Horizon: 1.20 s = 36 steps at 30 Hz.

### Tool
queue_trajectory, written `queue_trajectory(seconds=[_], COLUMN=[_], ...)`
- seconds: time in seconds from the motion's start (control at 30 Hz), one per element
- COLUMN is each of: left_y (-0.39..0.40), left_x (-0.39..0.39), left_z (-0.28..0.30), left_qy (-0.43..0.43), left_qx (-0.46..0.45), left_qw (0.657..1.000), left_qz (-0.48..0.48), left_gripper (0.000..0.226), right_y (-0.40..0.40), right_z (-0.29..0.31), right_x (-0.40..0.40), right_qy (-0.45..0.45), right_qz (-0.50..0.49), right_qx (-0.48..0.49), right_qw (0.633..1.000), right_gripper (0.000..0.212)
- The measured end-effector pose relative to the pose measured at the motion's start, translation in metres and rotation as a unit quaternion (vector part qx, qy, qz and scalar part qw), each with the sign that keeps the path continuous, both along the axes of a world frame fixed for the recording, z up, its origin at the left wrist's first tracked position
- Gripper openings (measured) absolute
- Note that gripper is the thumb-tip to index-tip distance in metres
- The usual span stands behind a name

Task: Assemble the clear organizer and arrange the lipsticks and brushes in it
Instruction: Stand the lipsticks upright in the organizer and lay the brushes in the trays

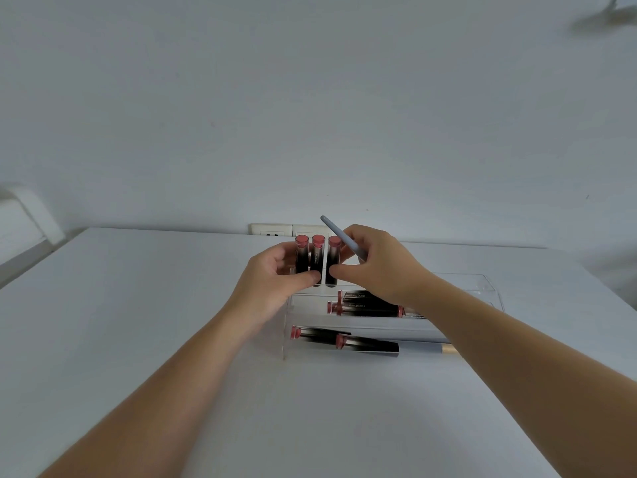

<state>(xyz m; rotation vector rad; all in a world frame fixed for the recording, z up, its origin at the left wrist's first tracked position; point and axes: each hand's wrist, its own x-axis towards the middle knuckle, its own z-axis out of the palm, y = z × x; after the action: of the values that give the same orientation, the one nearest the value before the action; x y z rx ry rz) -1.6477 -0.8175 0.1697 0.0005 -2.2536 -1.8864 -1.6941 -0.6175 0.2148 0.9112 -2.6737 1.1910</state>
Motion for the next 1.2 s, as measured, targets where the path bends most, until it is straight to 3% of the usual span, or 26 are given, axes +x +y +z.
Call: queue_trajectory(seconds=[0.37,0.67,1.2], left_y=[-0.0002,0.0015,-0.0023], left_x=[-0.0004,0.0023,0.005], left_z=[-0.0007,0.0022,0.0036], left_qy=[-0.001,0.002,0.0], left_qx=[-0.002,0.005,0.045], left_qw=[1.0,1.0,0.998], left_qz=[-0.001,-0.022,-0.032], left_gripper=[0.057,0.038,0.037], right_y=[-0.0006,-0.0007,-0.0001], right_z=[-0.0008,-0.0015,-0.0025], right_x=[-0.0007,-0.0016,-0.0025], right_qy=[-0.002,-0.001,0.002], right_qz=[0.0,-0.001,-0.008], right_qx=[-0.002,0.0,0.016], right_qw=[1.0,1.0,1.0], right_gripper=[0.019,0.019,0.023])
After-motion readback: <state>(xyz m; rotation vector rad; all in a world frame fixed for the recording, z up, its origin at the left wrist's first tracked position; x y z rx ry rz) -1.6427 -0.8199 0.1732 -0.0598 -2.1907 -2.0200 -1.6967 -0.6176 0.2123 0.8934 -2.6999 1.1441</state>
